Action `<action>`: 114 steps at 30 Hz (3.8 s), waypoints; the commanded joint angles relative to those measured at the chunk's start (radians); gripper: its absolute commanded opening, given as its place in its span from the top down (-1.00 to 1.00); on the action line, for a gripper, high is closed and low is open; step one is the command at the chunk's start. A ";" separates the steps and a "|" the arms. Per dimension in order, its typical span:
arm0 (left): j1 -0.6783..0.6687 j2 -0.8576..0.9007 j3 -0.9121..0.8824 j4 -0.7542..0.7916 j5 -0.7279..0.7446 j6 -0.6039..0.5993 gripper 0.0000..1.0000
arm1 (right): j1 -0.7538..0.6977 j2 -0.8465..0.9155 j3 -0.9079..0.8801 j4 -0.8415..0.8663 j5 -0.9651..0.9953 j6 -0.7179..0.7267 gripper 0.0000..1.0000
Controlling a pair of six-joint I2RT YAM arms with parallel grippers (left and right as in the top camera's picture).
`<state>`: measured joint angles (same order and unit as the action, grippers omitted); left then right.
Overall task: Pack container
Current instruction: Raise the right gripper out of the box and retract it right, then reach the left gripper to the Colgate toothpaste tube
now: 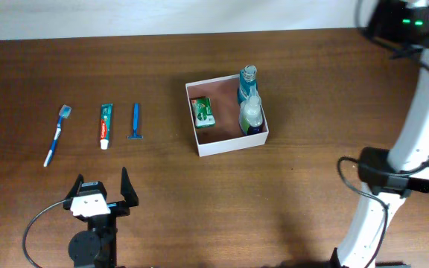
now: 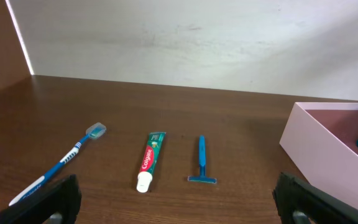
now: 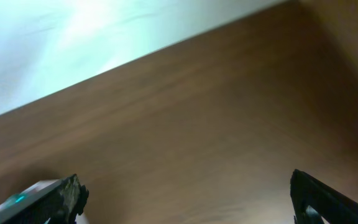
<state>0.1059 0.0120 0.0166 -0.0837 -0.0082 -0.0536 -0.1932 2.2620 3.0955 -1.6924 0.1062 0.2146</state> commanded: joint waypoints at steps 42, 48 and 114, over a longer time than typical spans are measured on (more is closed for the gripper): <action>0.000 0.074 0.155 0.377 0.029 -0.146 -0.99 | -0.168 0.018 -0.179 -0.006 -0.005 0.023 -0.97; 0.000 0.277 0.353 0.294 0.122 -0.051 -0.99 | -0.168 0.018 -0.179 -0.006 -0.005 0.023 -0.97; 0.080 1.958 1.434 -0.763 -0.057 0.149 -0.99 | -0.168 0.018 -0.179 -0.006 -0.005 0.023 -0.97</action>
<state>0.1848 1.9434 1.4311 -0.8703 -0.0605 0.0212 -0.3584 2.2627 2.9204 -1.6928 0.1040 0.2317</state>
